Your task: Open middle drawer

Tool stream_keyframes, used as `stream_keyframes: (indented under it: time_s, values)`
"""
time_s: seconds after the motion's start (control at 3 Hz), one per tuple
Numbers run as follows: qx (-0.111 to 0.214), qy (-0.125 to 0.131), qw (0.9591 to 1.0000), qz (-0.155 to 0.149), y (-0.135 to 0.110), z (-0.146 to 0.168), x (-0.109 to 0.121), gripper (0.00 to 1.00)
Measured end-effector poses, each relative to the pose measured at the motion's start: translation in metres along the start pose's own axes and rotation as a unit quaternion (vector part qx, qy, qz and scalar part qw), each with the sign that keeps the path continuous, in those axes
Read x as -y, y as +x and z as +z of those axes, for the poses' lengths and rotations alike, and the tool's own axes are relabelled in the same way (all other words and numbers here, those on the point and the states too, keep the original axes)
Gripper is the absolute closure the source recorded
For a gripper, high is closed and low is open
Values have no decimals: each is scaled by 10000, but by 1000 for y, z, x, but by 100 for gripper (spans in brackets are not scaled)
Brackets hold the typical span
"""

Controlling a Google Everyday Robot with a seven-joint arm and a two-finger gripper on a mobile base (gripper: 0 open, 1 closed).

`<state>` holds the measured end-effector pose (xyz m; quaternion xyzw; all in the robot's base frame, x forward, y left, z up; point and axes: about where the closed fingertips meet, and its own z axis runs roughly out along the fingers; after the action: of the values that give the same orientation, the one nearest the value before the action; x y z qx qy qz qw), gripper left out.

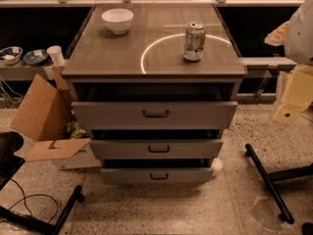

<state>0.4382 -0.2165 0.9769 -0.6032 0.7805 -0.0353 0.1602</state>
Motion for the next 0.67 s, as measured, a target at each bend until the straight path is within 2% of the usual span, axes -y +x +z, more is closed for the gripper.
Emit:
stream_keyframes:
  time_s: [0.33,0.67]
  values:
    - [0,0,10000,0,0,0,0,0]
    - [174,-143,9997,46,-4,29,-10,0]
